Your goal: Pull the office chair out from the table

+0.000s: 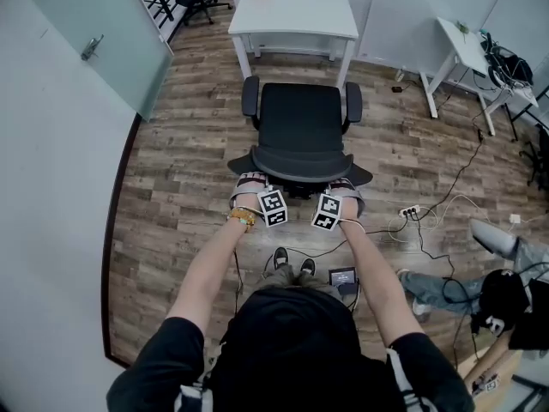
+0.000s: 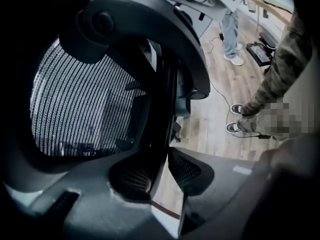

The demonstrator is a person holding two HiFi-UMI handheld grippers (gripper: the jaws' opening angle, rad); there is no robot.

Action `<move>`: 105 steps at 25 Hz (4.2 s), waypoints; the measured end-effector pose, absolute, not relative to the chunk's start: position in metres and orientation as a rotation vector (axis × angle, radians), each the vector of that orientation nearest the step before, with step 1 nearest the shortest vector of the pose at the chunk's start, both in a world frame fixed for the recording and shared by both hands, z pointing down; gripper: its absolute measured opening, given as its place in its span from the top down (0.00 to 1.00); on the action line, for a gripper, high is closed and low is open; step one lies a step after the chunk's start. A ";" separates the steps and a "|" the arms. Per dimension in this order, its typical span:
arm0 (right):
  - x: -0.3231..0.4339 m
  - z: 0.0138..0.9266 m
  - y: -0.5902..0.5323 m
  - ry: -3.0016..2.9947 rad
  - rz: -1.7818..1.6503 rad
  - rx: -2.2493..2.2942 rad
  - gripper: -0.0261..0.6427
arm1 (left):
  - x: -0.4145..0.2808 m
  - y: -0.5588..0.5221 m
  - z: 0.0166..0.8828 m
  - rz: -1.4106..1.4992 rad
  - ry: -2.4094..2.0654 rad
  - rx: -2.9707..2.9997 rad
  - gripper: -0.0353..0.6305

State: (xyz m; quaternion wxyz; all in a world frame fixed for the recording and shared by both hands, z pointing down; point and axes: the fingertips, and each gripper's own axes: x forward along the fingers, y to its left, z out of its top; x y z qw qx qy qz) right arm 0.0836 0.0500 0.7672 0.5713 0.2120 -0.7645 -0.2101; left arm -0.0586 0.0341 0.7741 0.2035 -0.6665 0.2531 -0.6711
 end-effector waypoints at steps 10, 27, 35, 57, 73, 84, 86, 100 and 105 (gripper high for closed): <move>0.092 0.768 0.064 -1.804 -0.515 0.476 0.84 | -0.051 0.051 0.774 -1.883 0.727 -1.852 0.79; 0.098 0.767 0.075 -1.798 -0.529 0.475 0.84 | -0.044 0.065 0.774 -1.879 0.754 -1.856 0.78; 0.102 0.766 0.082 -1.781 -0.492 0.485 0.84 | -0.040 0.073 0.772 -1.851 0.734 -1.866 0.78; 0.104 0.766 0.118 -1.757 -0.468 0.515 0.83 | -0.037 0.110 0.770 -1.827 0.665 -1.862 0.78; 0.104 0.766 0.147 -1.730 -0.446 0.547 0.83 | -0.037 0.137 0.770 -1.804 0.674 -1.885 0.78; 0.094 0.767 0.161 -1.741 -0.440 0.542 0.83 | -0.047 0.147 0.770 -1.812 0.648 -1.864 0.79; 0.095 0.768 0.163 -1.744 -0.440 0.540 0.83 | -0.046 0.149 0.771 -1.815 0.652 -1.865 0.79; 0.120 0.765 0.185 -1.760 -0.479 0.502 0.83 | -0.021 0.177 0.769 -1.806 0.693 -1.882 0.79; 0.125 0.766 0.195 -1.763 -0.499 0.491 0.83 | -0.018 0.189 0.769 -1.800 0.713 -1.881 0.78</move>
